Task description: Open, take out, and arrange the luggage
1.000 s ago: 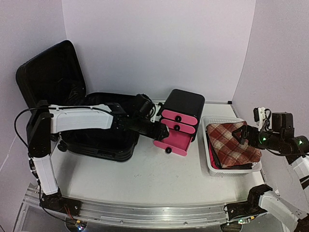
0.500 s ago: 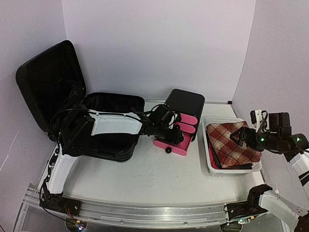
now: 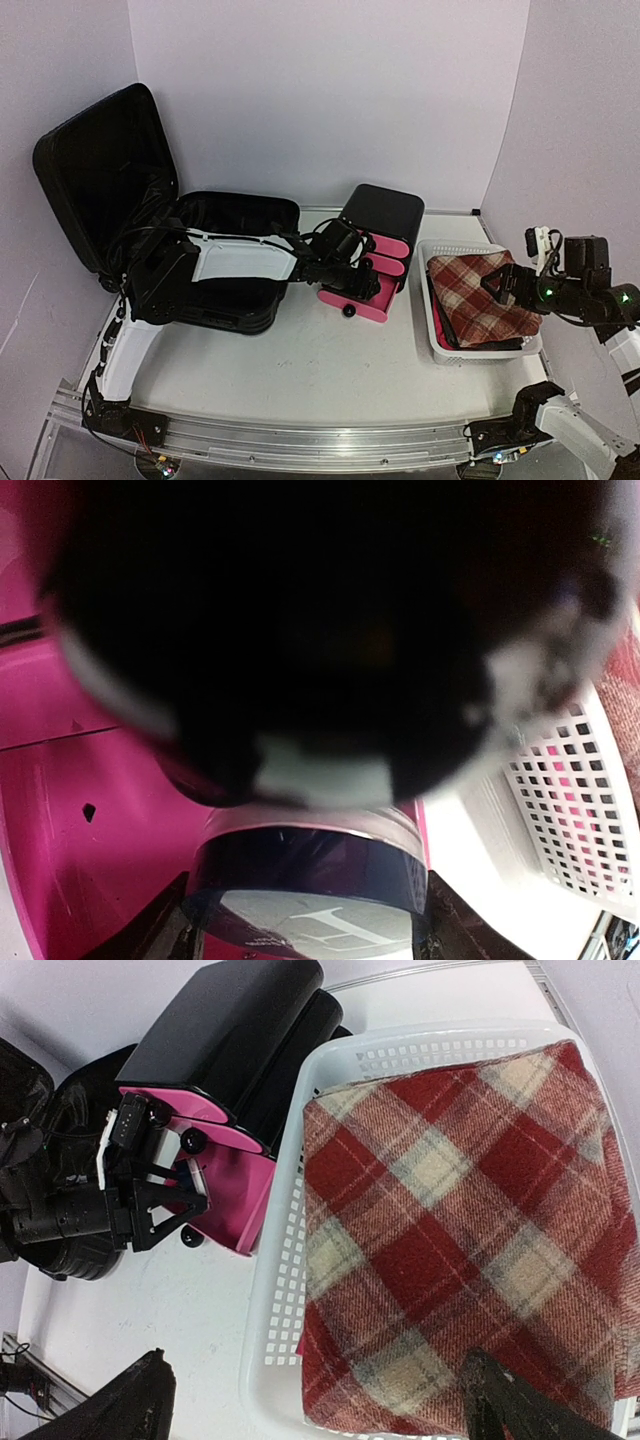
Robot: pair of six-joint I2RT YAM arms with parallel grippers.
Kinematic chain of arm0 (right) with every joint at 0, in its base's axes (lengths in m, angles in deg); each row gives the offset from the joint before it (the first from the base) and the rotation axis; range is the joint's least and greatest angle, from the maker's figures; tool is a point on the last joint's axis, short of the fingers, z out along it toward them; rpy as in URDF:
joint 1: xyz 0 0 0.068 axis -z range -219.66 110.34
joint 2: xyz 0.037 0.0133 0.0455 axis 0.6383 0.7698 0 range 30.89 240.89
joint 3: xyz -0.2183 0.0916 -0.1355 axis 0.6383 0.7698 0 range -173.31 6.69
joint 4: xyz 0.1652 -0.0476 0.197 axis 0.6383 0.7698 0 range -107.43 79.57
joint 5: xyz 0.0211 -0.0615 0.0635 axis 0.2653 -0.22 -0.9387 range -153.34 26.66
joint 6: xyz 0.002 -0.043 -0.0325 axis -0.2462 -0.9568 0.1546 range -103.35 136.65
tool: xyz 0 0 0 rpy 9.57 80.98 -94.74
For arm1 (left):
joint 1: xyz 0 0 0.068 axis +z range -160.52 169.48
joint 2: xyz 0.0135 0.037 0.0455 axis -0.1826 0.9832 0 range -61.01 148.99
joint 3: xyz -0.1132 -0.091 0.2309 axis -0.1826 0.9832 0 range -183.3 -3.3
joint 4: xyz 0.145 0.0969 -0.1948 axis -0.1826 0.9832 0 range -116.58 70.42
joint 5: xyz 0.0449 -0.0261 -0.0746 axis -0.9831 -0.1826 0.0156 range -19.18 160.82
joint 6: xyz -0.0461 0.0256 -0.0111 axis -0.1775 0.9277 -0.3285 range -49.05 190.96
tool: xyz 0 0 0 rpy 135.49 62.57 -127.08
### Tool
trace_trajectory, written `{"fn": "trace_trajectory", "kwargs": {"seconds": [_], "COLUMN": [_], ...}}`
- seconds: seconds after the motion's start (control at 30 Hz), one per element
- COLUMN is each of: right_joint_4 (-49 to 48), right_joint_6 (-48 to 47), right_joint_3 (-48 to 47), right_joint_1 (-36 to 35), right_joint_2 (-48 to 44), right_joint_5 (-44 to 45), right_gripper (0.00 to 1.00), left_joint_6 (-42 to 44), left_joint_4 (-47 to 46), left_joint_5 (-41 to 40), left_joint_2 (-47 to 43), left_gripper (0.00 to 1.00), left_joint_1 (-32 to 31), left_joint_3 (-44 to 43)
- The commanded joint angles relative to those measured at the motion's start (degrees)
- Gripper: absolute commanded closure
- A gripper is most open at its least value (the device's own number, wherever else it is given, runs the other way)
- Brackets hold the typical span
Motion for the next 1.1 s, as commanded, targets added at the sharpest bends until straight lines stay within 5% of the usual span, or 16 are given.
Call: {"fn": "trace_trajectory", "kwargs": {"seconds": [0.0, 0.5, 0.83, 1.07], "right_joint_4": [-0.30, 0.27, -4.28, -6.47], "right_joint_6": [-0.13, -0.18, -7.38, -10.80], "right_joint_3": [-0.96, -2.61, -11.95, -21.45], "right_joint_1": [-0.05, -0.11, -0.60, -14.03], "right_joint_2": [0.10, 3.50, 16.63, 28.93], "right_joint_5": [0.74, -1.18, -17.41, -9.87], "right_gripper": [0.02, 0.02, 0.02, 0.02], "left_joint_6": [0.29, 3.24, 7.47, 9.47], "left_joint_4": [-2.88, -2.96, -2.96, -2.88], "left_joint_5": [-3.34, -2.90, -5.33, -8.89], "left_joint_2": [-1.62, -11.91, -30.29, -44.27], "left_gripper": [0.27, 0.20, 0.17, 0.13], "left_joint_1": [0.33, 0.32, 1.98, 5.99], "left_joint_3": [-0.06, 8.96, 20.34, 30.48]}}
